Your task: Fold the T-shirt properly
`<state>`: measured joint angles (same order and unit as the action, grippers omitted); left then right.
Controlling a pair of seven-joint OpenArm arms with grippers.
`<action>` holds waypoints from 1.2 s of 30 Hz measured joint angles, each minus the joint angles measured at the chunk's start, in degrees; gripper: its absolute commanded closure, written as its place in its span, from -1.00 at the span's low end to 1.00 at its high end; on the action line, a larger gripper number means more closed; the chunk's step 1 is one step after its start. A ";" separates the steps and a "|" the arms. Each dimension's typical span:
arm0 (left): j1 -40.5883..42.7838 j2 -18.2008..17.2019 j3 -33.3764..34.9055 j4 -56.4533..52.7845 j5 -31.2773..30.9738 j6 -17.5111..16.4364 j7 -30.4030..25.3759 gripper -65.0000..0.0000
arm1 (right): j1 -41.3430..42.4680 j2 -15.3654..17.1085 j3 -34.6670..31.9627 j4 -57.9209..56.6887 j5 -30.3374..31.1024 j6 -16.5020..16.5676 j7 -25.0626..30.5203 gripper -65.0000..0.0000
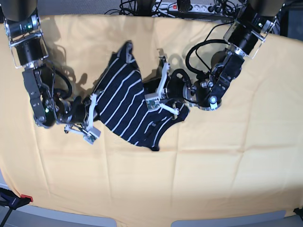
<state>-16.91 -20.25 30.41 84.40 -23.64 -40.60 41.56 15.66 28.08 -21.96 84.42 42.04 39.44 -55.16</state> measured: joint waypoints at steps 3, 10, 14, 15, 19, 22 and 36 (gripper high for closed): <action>-2.21 -1.42 -0.04 -4.15 4.48 1.46 -8.31 1.00 | -2.99 1.01 0.00 4.37 -0.04 -0.15 -0.35 1.00; -6.36 -1.79 -0.42 -15.30 13.53 5.68 -25.24 1.00 | -12.07 2.64 0.28 16.81 -3.30 -4.81 -0.83 1.00; -6.78 -1.79 -0.48 -14.69 12.26 6.14 -20.41 1.00 | -14.73 2.34 0.26 20.22 -10.97 -9.99 -0.22 1.00; -6.78 -1.77 -0.52 -13.90 12.04 6.12 -18.25 1.00 | -14.78 2.34 0.37 20.20 -12.83 -11.47 -0.31 1.00; -6.88 -2.99 -0.52 -9.90 5.46 7.21 -7.10 1.00 | -14.88 2.38 5.75 20.13 -14.78 -18.58 -0.52 1.00; -6.73 -6.69 -0.52 -5.90 -2.69 8.81 0.70 1.00 | -15.02 2.27 11.85 20.13 -10.34 -18.62 0.92 1.00; -0.09 -13.70 -26.80 4.66 -55.52 1.16 29.97 1.00 | -22.82 -2.23 49.66 20.20 41.29 0.28 -20.63 1.00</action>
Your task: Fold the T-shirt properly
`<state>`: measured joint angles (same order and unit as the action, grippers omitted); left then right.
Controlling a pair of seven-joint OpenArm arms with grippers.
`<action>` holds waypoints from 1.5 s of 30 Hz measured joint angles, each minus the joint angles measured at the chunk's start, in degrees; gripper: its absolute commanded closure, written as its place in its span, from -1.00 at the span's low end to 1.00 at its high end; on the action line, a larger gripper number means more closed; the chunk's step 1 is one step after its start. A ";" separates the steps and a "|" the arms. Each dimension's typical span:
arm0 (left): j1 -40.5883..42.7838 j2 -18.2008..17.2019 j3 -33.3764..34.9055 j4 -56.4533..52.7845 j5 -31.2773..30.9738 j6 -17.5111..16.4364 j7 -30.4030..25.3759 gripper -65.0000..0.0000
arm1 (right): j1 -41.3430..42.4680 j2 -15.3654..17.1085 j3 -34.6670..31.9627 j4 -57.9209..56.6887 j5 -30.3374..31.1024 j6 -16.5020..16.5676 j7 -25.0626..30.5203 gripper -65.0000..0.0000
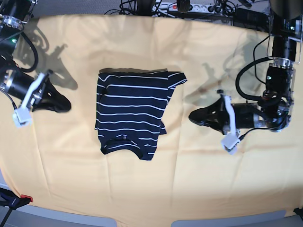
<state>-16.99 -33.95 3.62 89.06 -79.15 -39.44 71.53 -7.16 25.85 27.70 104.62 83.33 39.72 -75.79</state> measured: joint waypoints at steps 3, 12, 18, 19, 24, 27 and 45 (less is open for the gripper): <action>2.60 0.00 -6.56 0.09 -4.26 -0.24 6.47 1.00 | -3.85 0.11 5.29 0.07 -0.07 0.00 -0.37 1.00; 17.55 0.33 -22.47 14.82 -4.37 1.49 9.33 1.00 | -20.59 -0.02 19.28 8.72 -0.22 0.15 -0.79 1.00; 31.74 0.33 -31.89 30.67 -4.87 1.46 8.76 1.00 | -32.17 -0.02 27.58 16.31 0.61 0.13 -0.11 1.00; 34.82 0.37 -33.64 32.68 -4.85 1.57 8.96 1.00 | -34.32 -0.33 28.11 16.63 0.61 0.15 -0.24 1.00; 51.45 0.15 -41.75 41.79 -4.46 2.14 8.81 1.00 | -45.92 -2.58 28.39 16.94 0.68 0.20 -0.85 1.00; 62.51 0.39 -44.17 45.07 -4.61 2.12 8.92 1.00 | -52.13 -4.33 28.44 16.90 0.59 0.17 -2.64 1.00; 88.96 9.64 -29.59 23.04 12.90 2.69 -1.44 1.00 | -61.24 -4.92 4.52 -3.80 -6.58 0.00 3.52 1.00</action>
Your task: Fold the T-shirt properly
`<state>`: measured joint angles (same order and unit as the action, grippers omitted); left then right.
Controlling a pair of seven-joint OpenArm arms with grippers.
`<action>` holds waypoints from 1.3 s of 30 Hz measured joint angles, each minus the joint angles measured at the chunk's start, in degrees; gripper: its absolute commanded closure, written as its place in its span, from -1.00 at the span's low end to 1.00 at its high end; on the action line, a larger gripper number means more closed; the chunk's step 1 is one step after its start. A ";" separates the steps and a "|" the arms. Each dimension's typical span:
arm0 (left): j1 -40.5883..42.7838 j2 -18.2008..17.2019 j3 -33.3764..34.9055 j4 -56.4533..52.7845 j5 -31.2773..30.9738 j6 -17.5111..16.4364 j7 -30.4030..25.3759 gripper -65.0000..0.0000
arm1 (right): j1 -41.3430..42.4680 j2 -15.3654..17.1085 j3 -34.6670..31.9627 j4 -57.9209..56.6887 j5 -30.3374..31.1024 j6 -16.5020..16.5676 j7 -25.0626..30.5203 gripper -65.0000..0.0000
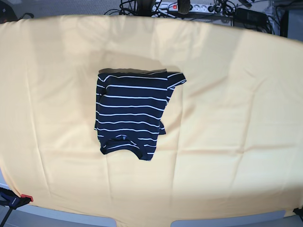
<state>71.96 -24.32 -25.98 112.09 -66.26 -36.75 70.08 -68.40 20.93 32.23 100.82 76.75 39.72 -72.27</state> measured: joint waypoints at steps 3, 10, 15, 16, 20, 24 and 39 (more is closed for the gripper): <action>-5.01 0.09 6.34 -8.66 2.69 0.55 -2.43 1.00 | 4.59 0.35 -6.56 -7.85 -8.50 0.00 5.70 1.00; -18.91 3.06 14.75 -29.77 9.92 0.48 -11.45 1.00 | 18.45 0.33 -17.03 -25.55 -24.44 0.04 19.39 1.00; -29.33 6.71 16.13 -44.78 22.45 0.59 -23.85 1.00 | 26.91 0.22 -24.17 -37.13 -32.50 -0.15 29.94 1.00; -31.15 7.19 16.09 -47.82 25.31 0.83 -27.23 1.00 | 28.35 0.20 -25.62 -39.43 -34.38 -0.20 33.07 1.00; -37.22 8.79 16.09 -60.35 36.81 0.87 -44.63 1.00 | 33.64 -0.09 -32.04 -48.85 -45.00 -0.28 45.94 1.00; -43.39 9.07 16.13 -71.06 47.63 2.36 -57.59 1.00 | 38.12 -2.08 -37.77 -56.04 -56.65 -7.17 55.71 1.00; -49.27 16.59 33.40 -79.95 53.66 31.01 -69.48 1.00 | 44.59 -11.28 -48.15 -59.21 -66.71 -23.71 61.37 1.00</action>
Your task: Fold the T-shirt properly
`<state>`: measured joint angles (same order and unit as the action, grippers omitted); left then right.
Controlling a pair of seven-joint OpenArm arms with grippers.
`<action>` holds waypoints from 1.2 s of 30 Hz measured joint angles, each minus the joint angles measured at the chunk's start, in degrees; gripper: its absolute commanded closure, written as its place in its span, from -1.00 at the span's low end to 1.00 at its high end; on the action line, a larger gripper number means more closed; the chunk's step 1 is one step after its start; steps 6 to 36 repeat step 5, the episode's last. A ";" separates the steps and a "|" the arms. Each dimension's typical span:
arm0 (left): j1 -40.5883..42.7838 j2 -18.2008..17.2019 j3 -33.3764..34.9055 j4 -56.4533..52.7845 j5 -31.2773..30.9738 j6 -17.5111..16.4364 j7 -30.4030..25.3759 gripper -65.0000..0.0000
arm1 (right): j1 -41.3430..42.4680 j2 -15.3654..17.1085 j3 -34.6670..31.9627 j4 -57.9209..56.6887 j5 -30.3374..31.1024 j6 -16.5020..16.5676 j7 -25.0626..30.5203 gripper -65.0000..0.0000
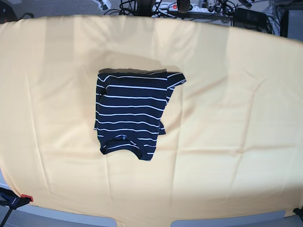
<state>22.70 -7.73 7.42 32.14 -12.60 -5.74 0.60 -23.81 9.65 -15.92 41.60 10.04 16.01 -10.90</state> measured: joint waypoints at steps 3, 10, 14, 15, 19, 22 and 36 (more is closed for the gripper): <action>0.02 1.49 2.95 0.04 -1.05 0.92 -1.07 1.00 | 0.00 0.04 0.04 0.00 -0.04 -0.59 -0.04 1.00; 0.04 1.55 3.13 0.04 -3.41 0.96 -1.09 1.00 | 0.00 0.00 0.04 0.00 -0.20 -0.57 -0.04 1.00; 0.04 1.55 3.13 0.04 -3.41 0.96 -1.09 1.00 | 0.00 0.00 0.04 0.00 -0.20 -0.57 -0.04 1.00; 0.04 1.55 3.13 0.04 -3.41 0.96 -1.09 1.00 | 0.00 0.00 0.04 0.00 -0.20 -0.57 -0.04 1.00; 0.04 1.55 3.13 0.04 -3.41 0.96 -1.09 1.00 | 0.00 0.00 0.04 0.00 -0.20 -0.57 -0.04 1.00; 0.04 1.55 3.13 0.04 -3.41 0.96 -1.09 1.00 | 0.00 0.00 0.04 0.00 -0.20 -0.57 -0.04 1.00; 0.04 1.55 3.13 0.04 -3.41 0.96 -1.09 1.00 | 0.00 0.00 0.04 0.00 -0.20 -0.57 -0.04 1.00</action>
